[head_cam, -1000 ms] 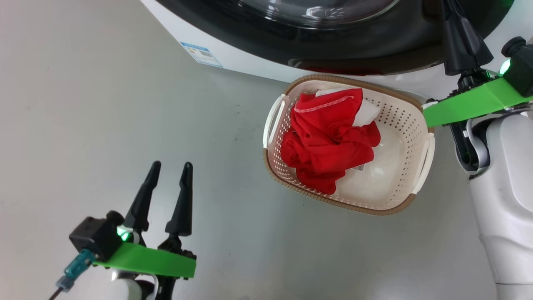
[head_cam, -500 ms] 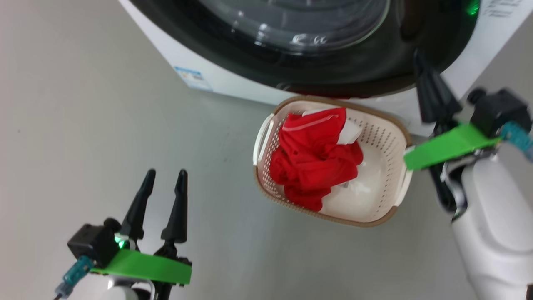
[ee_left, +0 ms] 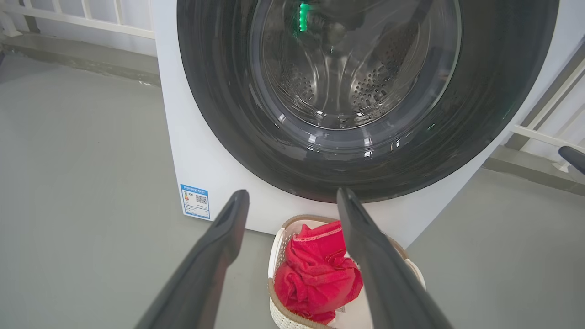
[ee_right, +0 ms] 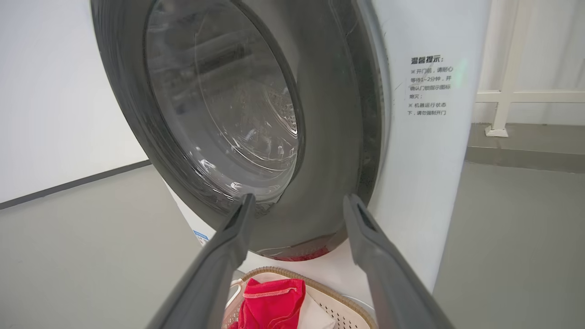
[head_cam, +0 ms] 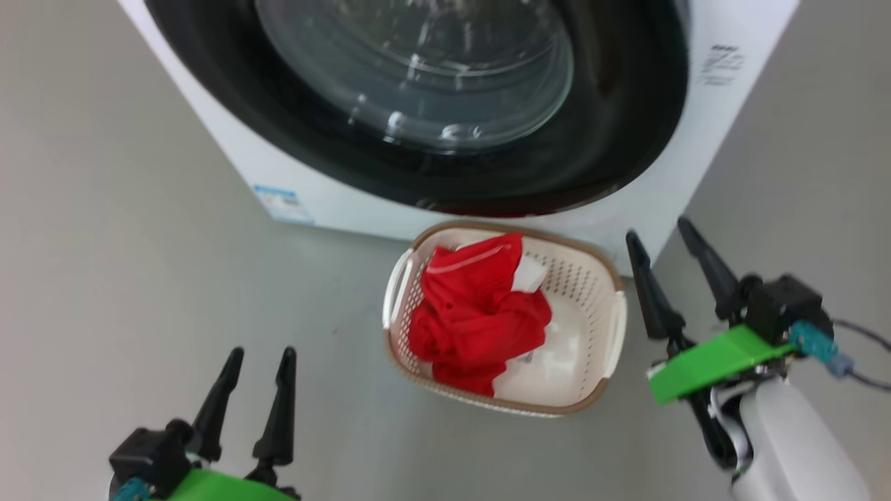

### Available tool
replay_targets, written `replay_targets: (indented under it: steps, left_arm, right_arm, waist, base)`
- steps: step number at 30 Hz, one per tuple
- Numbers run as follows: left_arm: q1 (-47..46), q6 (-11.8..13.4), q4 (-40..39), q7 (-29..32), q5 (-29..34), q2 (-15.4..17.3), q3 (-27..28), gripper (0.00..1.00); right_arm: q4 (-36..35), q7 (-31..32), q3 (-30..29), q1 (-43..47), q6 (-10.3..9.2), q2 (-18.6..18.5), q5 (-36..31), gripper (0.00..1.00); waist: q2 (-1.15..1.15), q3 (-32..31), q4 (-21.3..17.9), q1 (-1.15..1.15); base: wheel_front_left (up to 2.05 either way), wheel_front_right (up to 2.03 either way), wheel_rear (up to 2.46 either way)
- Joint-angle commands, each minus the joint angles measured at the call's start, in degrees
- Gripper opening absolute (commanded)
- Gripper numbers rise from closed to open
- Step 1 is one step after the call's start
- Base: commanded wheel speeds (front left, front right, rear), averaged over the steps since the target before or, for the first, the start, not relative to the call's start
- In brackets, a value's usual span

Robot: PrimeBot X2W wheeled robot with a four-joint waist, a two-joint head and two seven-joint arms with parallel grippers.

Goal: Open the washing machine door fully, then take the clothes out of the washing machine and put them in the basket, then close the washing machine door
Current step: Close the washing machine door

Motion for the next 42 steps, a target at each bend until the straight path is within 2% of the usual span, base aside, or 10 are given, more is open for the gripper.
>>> replay_targets:
  steps: [1,6,15,28,42]
  left_arm:
    - [0.7,-0.3,-1.0,-0.7,0.8,1.9,2.3,1.00]
    - [3.0,-0.3,-1.4,-0.7,1.2,3.3,3.0,1.00]
    - [4.8,-0.3,-2.4,-0.7,1.7,4.5,4.3,1.00]
    - [6.9,-0.3,-3.5,-0.7,1.1,6.1,4.3,1.00]
    - [8.7,-0.3,-4.8,-0.7,1.5,6.0,6.7,1.00]
  right_arm:
    - [-2.1,-0.3,1.1,1.5,-0.05,0.9,0.6,1.00]
    - [-3.6,-0.3,0.5,7.5,-0.05,1.3,1.1,1.00]
    - [-6.2,-0.3,-2.0,14.2,-0.05,1.4,0.8,1.00]
    - [-8.4,-0.3,-5.2,21.2,-0.05,1.4,0.2,1.00]
    - [-9.7,-0.3,-8.9,25.7,-0.05,1.5,0.1,1.00]
  waist:
    - [0.00,-3.7,-3.1,0.00]
    - [0.00,-6.7,-5.6,0.00]
    - [0.00,-8.7,-9.0,0.00]
    - [0.00,-10.7,-14.0,0.00]
    - [0.00,-12.0,-17.8,0.00]
  base:
    - [0.00,0.00,0.00]
    - [0.00,0.00,0.00]
    - [0.00,0.00,0.00]
    - [0.00,0.00,0.00]
    - [0.00,0.00,0.00]
